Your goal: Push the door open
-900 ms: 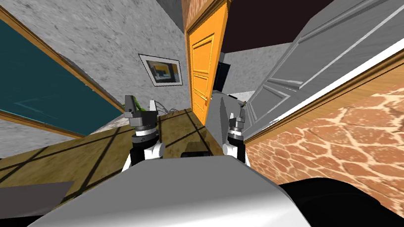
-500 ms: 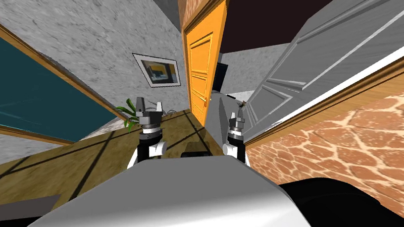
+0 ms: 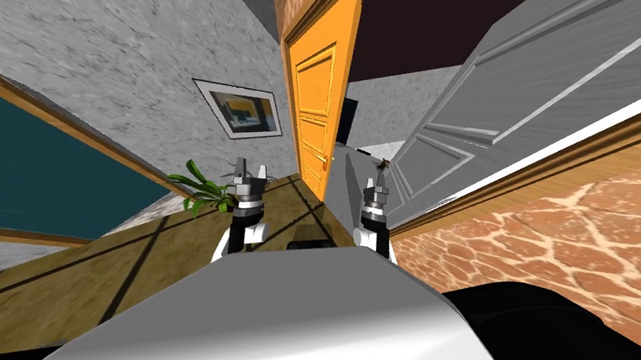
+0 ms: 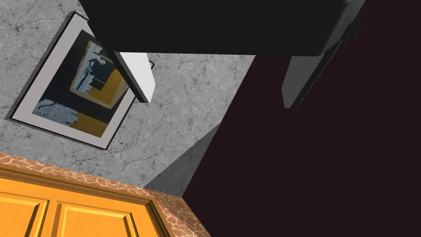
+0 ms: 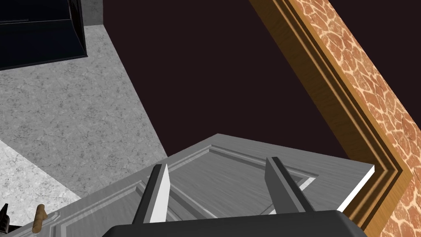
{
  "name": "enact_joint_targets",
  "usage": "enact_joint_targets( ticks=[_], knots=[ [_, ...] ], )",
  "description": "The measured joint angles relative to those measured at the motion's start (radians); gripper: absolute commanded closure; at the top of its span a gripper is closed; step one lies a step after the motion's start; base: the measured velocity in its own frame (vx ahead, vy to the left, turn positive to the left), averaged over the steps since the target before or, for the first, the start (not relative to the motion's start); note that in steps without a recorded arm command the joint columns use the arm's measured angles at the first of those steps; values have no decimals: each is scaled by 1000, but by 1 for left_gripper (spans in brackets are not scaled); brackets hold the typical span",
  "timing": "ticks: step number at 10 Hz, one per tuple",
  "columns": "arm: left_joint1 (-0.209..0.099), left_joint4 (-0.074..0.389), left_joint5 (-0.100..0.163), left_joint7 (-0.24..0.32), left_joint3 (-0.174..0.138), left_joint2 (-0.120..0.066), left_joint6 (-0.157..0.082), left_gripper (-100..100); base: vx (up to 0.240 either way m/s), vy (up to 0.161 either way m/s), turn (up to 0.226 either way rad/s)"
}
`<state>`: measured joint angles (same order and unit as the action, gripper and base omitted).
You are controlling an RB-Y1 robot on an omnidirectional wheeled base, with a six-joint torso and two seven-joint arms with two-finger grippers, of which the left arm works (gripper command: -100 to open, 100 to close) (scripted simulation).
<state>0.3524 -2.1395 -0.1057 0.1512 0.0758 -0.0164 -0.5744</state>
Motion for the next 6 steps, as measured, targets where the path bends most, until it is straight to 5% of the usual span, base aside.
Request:
enact_joint_targets(
  ticks=[6],
  knots=[
    [-76, 137, -11, 8, 16, -23, 13, -100, 89, 54, -93]
  ],
)
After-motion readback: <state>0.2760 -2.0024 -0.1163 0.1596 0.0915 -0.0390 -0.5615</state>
